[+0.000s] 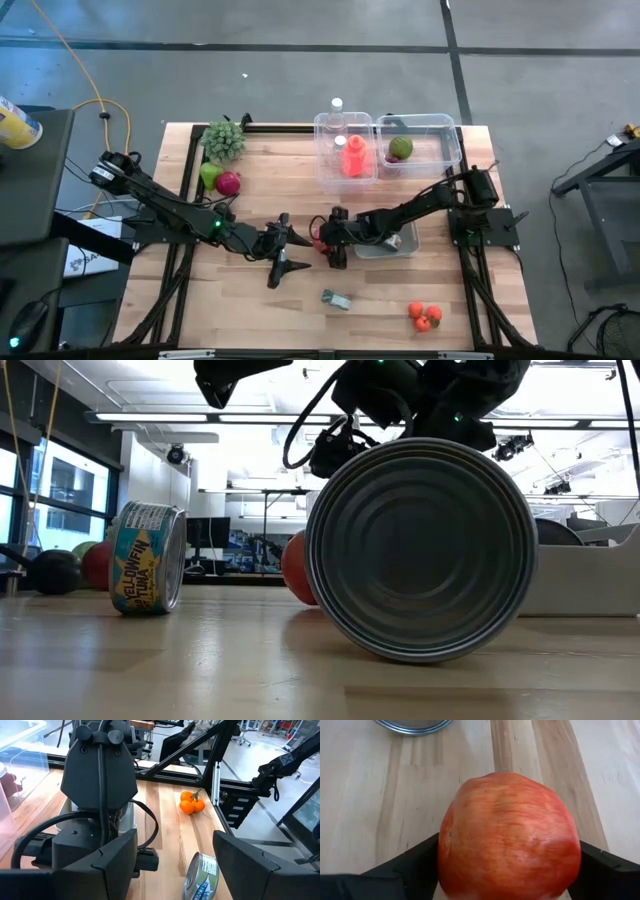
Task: Pick & Place Food Item
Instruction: Put the red apple into the right transparent bin
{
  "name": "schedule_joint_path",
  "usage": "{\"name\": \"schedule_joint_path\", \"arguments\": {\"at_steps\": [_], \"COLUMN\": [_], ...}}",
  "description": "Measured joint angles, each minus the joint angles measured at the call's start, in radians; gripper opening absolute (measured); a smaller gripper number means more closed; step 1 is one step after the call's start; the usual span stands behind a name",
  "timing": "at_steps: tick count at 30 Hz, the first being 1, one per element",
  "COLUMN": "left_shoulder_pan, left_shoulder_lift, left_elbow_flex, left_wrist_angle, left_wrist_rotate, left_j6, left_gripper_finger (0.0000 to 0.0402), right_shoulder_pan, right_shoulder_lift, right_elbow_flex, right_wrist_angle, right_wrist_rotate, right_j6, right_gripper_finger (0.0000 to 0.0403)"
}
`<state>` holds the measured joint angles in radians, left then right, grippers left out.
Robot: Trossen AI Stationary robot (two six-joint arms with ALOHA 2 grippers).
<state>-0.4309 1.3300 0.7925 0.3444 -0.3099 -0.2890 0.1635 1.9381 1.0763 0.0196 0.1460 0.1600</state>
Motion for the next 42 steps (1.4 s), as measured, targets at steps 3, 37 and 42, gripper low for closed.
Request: {"name": "schedule_joint_path", "arguments": {"at_steps": [3,37,42], "left_shoulder_pan": [0.0,0.0,0.0], "left_shoulder_lift": [0.0,0.0,0.0], "left_elbow_flex": [0.0,0.0,0.0], "left_wrist_angle": [0.0,0.057,0.066], "left_wrist_rotate": [0.0,0.0,0.0], "left_j6": [0.0,0.002,0.0], "left_gripper_finger": [0.025,0.025,0.025], "right_shoulder_pan": [0.002,0.007,-0.167], "right_shoulder_lift": [0.0,-0.753,-0.769], "right_elbow_flex": [0.0,0.0,0.0], "right_wrist_angle": [0.006,-1.104,-1.102], "right_wrist_rotate": [-0.013,0.977,0.92], "right_j6": [0.003,0.668,0.639], "right_gripper_finger": [0.032,0.0341,0.0342]}}
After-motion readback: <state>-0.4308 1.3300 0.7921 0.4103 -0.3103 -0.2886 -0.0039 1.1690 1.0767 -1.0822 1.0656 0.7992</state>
